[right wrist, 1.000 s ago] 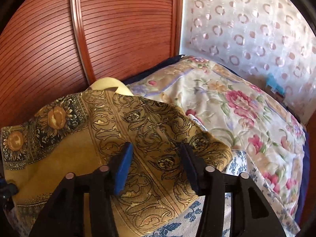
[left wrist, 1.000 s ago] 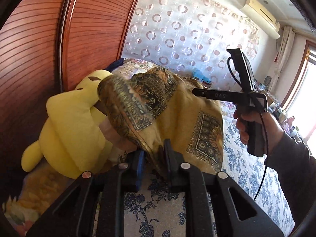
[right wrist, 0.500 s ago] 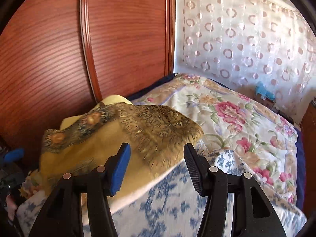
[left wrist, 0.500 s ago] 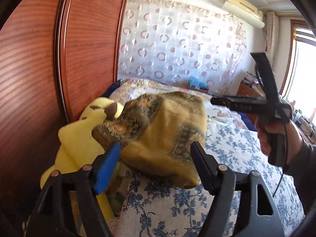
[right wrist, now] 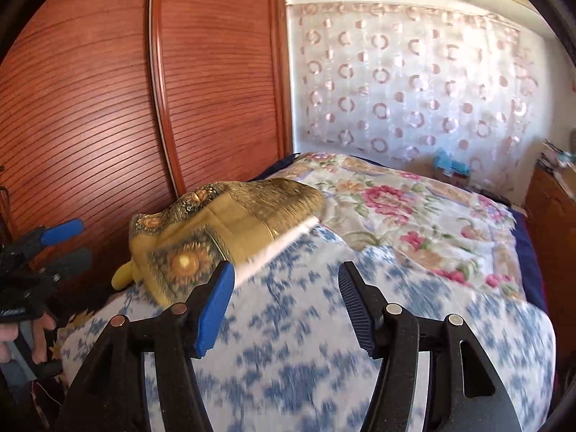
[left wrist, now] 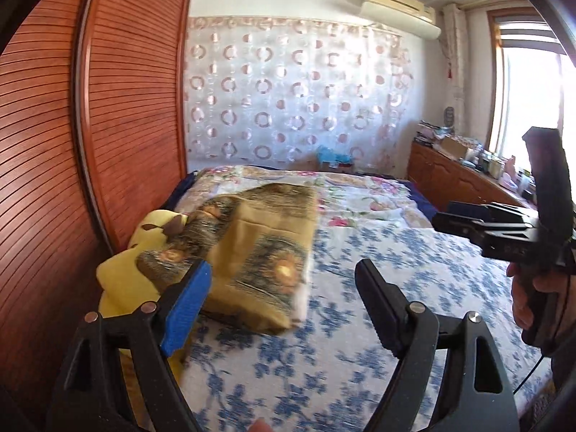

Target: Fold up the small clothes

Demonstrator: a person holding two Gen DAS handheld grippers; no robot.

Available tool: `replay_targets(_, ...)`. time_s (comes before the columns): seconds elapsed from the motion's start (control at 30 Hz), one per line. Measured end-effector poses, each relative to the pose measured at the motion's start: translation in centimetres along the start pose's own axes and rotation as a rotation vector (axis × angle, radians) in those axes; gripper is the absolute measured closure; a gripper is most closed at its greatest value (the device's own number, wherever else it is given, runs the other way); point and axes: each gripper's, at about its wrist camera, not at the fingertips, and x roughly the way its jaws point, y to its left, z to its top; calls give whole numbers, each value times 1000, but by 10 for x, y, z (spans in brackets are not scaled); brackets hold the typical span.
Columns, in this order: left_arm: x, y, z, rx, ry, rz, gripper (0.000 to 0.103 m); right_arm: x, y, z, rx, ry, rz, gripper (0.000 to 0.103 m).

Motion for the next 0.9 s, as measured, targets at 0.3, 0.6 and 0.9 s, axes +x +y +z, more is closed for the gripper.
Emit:
replay_targets(0.3, -18, -54, -4, 69, 3, -72, 20, -112, 4, -43, 103, -71, -205, 23)
replay_targets(0.6, -30, -87, 8, 76, -27, -78, 20, -188, 13, -66, 181, -141, -332, 22)
replay_targets(0.9, -31, -95, 7, 79, -23, -88, 20, -201, 32, -75, 198, -157, -359, 22)
